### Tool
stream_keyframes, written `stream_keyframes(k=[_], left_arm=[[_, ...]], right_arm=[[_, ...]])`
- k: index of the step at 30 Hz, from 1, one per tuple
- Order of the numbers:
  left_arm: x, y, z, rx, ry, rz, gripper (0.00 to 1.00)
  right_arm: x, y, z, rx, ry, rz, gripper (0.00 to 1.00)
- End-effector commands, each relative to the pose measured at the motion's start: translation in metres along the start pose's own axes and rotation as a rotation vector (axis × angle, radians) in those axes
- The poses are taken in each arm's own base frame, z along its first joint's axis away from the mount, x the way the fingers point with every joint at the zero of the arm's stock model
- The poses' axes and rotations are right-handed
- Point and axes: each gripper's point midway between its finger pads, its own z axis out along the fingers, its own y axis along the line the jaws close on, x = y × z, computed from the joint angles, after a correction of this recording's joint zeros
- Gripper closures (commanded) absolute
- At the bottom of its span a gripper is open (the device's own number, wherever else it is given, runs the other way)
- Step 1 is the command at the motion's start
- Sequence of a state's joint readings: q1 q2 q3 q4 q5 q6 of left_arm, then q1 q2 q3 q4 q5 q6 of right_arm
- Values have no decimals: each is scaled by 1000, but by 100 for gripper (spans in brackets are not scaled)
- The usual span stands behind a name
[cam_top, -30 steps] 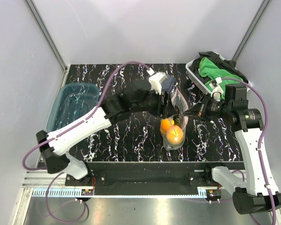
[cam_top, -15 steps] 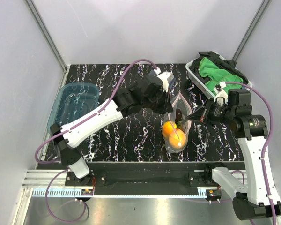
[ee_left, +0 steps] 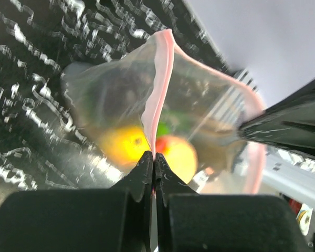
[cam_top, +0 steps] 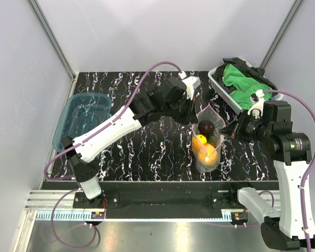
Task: Open the zip-top bag and remove the fake food
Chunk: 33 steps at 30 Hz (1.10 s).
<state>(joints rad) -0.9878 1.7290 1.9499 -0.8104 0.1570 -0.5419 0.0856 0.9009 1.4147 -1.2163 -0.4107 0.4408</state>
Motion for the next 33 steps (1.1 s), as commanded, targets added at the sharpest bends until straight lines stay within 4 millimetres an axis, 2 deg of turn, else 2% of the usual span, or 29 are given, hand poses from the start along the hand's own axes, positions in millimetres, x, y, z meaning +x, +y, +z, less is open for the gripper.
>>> stream_keyframes(k=[1, 3, 4, 5, 8, 10, 13, 15, 18, 21, 26, 31, 33], left_arm=[[8, 12, -8, -26, 34, 22, 100], [4, 9, -14, -20, 18, 37, 92], [0, 7, -16, -17, 9, 41, 84], [-1, 2, -18, 3, 8, 46, 70], [-14, -20, -31, 73, -21, 49, 55], [-22, -38, -40, 119, -45, 42, 53], [-23, -59, -45, 153, -60, 37, 57], [-18, -69, -42, 167, -49, 27, 66], [-7, -71, -29, 152, -28, 12, 75], [-2, -63, -13, 122, -13, 12, 81], [10, -36, 11, 29, 0, 27, 88], [8, -7, 24, -84, -58, 19, 87], [4, -9, 31, -61, -81, 17, 87]], right_arm=[[12, 11, 8, -102, 61, -1, 100], [17, 12, 15, -125, 80, 32, 100], [19, 14, 14, -142, 81, 36, 100], [19, 15, 15, -148, 77, 38, 100], [19, 15, 16, -154, 82, 44, 100], [20, 16, 16, -157, 87, 46, 100], [18, 18, 15, -162, 81, 49, 100], [15, 21, 13, -167, 73, 52, 100], [10, 27, 10, -181, 59, 61, 100], [6, 31, 10, -194, 53, 70, 100], [4, 32, 12, -199, 49, 88, 100], [3, 33, 13, -204, 50, 96, 100], [4, 33, 14, -208, 53, 105, 100]])
